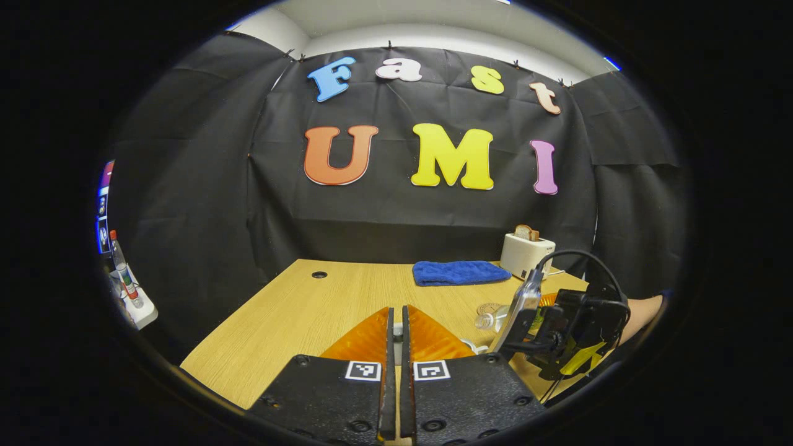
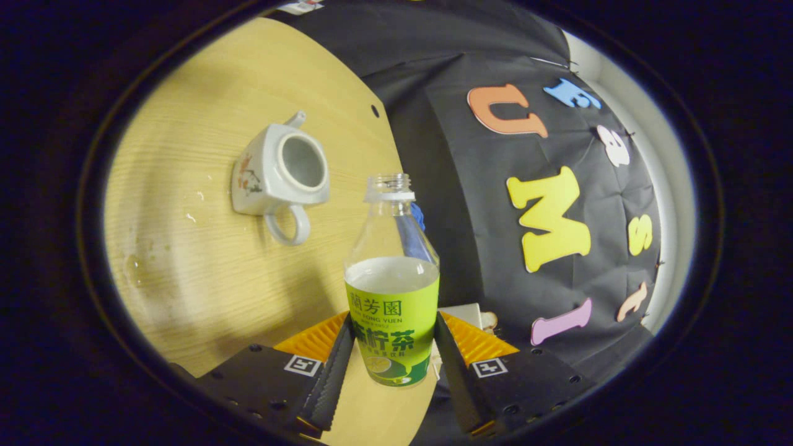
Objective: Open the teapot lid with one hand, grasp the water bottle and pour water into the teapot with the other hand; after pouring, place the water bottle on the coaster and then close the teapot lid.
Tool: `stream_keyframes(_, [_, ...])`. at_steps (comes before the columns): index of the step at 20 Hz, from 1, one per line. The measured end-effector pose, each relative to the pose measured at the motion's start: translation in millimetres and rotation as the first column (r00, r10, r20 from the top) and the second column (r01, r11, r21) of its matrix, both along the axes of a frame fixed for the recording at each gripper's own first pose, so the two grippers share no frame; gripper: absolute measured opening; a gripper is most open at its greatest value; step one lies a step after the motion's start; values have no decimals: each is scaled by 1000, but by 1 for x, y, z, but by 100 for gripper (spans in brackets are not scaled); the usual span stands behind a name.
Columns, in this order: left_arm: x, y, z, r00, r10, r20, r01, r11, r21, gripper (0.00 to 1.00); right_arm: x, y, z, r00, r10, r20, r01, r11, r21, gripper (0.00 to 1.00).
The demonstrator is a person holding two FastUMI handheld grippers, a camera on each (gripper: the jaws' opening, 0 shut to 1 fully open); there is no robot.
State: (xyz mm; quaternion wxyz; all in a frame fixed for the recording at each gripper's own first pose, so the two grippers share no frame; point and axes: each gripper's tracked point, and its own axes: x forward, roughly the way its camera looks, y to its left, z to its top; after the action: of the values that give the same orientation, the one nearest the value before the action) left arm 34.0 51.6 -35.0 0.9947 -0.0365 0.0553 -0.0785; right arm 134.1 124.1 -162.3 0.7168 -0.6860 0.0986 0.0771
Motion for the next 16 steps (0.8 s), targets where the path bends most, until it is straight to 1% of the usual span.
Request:
stream_keyframes(3, [-2, 0, 1, 1000, 0, 2, 0, 1000, 10, 5, 0, 2, 9, 995, 64, 78, -53, 989, -135, 73])
stream_keyframes(4, [-2, 3, 2, 1000, 3, 9, -4, 1000, 13, 5, 1, 1, 10, 993, 77, 86, -63, 985, -162, 73])
stream_keyframes(5, [-3, 3, 4, 1000, 3, 14, -4, 1000, 15, 5, 1, 0, 7, 994, 80, 78, -65, 982, -179, 73])
stream_keyframes(6, [-3, 3, 4, 1000, 4, 15, -5, 1000, 18, 5, 2, 1, 6, 994, 82, 77, -67, 980, -185, 75])
stream_keyframes(10, [-4, 6, 5, 1000, 14, 16, -15, 1000, 27, 5, 0, 9, 10, 989, 111, 92, -87, 969, -233, 74])
stream_keyframes(11, [-6, 8, 5, 1000, 23, 17, -23, 999, 37, 5, -1, 12, 10, 988, 121, 94, -94, 963, -253, 73])
stream_keyframes(12, [-5, 10, 8, 999, 30, 24, -31, 999, 42, 5, 0, 13, 13, 986, 131, 106, -96, 955, -281, 75])
stream_keyframes(13, [-6, 10, 9, 999, 31, 27, -32, 998, 45, 5, -2, 15, 16, 983, 143, 115, -102, 947, -304, 73])
stream_keyframes(16, [-8, 8, 11, 999, 26, 32, -28, 998, 53, 5, -2, 20, 20, 979, 161, 128, -108, 931, -348, 74])
